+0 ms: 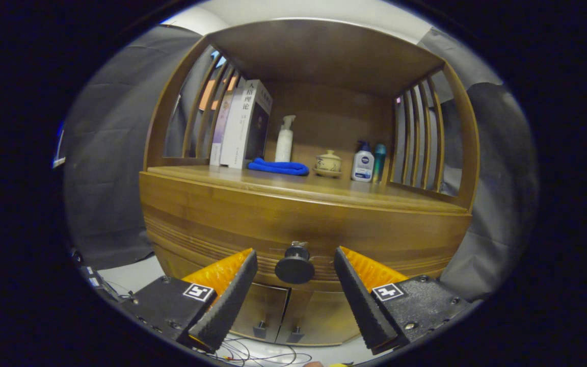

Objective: Pull open the drawer, take out the items inside it, and place them on the countertop above the cabinet.

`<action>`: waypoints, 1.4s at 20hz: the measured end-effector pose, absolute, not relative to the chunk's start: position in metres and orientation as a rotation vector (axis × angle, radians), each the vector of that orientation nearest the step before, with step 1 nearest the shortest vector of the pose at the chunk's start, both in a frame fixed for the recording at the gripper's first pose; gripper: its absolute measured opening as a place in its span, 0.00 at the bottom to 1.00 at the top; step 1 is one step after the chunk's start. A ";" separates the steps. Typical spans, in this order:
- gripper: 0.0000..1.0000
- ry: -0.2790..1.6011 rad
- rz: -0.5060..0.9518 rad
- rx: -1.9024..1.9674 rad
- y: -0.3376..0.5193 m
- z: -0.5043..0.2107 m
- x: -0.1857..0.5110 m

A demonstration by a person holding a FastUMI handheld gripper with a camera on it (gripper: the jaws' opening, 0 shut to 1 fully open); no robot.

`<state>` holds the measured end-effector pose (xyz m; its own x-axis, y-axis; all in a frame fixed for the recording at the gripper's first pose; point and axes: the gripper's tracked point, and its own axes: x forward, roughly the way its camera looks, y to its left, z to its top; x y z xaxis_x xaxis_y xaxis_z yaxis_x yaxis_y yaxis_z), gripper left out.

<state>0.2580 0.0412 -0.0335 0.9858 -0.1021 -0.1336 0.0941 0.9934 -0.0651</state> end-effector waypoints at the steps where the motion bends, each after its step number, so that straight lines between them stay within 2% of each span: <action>1: 0.98 0.146 -0.100 -0.057 0.041 -0.035 0.262; 5: 0.82 0.161 -0.108 -0.040 0.039 -0.038 0.272; 9: 0.52 0.179 -0.142 -0.046 0.039 -0.042 0.275; 10: 0.48 0.181 -0.151 -0.042 0.039 -0.044 0.275; 14: 0.45 0.187 -0.128 -0.036 0.039 -0.044 0.276; 19: 0.35 0.215 -0.102 -0.103 0.039 -0.045 0.275; 28: 0.32 0.240 -0.101 -0.087 0.045 -0.047 0.251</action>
